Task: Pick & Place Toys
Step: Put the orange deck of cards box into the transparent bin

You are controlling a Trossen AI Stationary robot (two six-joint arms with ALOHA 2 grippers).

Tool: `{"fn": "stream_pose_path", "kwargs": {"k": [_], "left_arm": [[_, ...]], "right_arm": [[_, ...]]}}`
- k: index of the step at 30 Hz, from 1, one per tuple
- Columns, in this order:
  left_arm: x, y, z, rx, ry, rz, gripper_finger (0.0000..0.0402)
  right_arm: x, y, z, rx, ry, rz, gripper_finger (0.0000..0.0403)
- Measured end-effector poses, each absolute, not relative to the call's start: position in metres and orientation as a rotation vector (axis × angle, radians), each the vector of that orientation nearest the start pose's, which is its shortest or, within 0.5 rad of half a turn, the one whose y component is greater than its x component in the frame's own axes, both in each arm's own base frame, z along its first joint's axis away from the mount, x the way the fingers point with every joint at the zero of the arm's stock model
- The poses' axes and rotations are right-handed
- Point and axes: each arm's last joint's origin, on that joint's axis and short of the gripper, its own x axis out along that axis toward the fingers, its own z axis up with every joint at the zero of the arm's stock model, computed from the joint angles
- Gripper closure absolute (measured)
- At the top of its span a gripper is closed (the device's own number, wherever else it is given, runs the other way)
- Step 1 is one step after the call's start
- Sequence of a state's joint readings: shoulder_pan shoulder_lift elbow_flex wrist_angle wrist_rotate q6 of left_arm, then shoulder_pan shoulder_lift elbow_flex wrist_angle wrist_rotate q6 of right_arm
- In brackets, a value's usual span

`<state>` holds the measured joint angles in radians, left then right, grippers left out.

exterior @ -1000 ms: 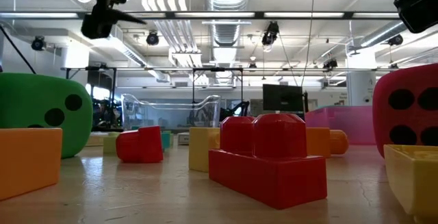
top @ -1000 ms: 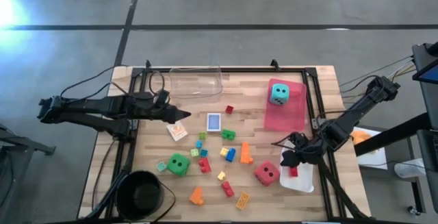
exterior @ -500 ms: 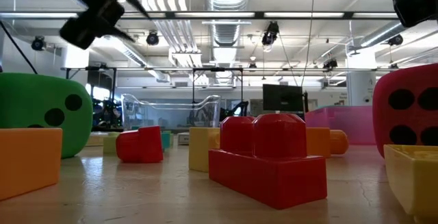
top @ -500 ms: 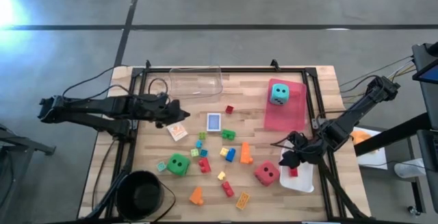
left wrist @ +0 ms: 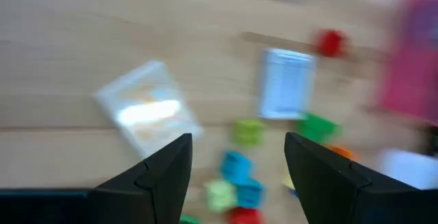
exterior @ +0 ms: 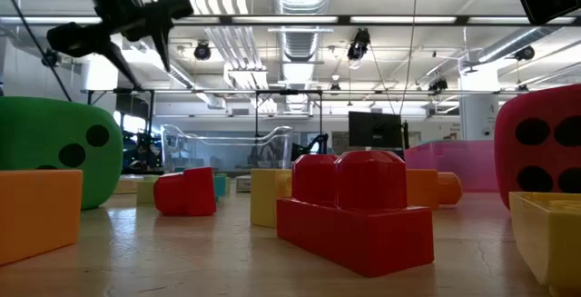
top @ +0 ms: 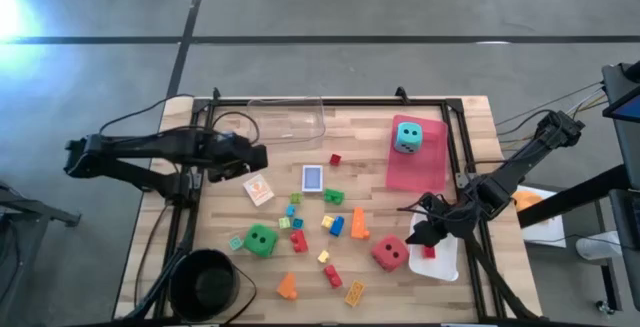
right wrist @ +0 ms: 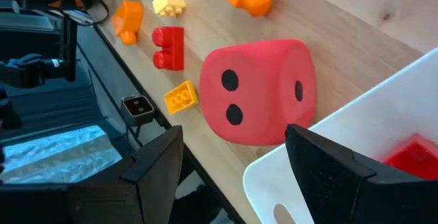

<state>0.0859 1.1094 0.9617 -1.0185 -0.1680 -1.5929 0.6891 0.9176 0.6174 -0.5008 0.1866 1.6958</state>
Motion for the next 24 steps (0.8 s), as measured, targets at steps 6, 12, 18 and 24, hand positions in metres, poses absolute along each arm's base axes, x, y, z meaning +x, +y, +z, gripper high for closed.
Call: {"fn": "stream_pose_path", "kwargs": {"k": [6,12,18,24], "left_arm": [[0.217,0.037,0.253,-1.290,0.854,1.249,0.0166],[0.231,0.047,0.228,-1.353,0.946,1.361,0.0166],[0.240,0.049,0.210,-1.388,0.978,1.458,0.0166],[0.245,0.050,0.196,-1.389,1.019,1.503,0.0166]], "right_arm": [[0.143,0.109,0.231,1.242,0.849,-0.251,0.0151],[0.145,0.110,0.233,1.244,0.798,-0.235,0.0151],[0.147,0.110,0.236,1.234,0.744,-0.215,0.0151],[0.148,0.110,0.236,1.226,0.728,-0.224,0.0151]]}}
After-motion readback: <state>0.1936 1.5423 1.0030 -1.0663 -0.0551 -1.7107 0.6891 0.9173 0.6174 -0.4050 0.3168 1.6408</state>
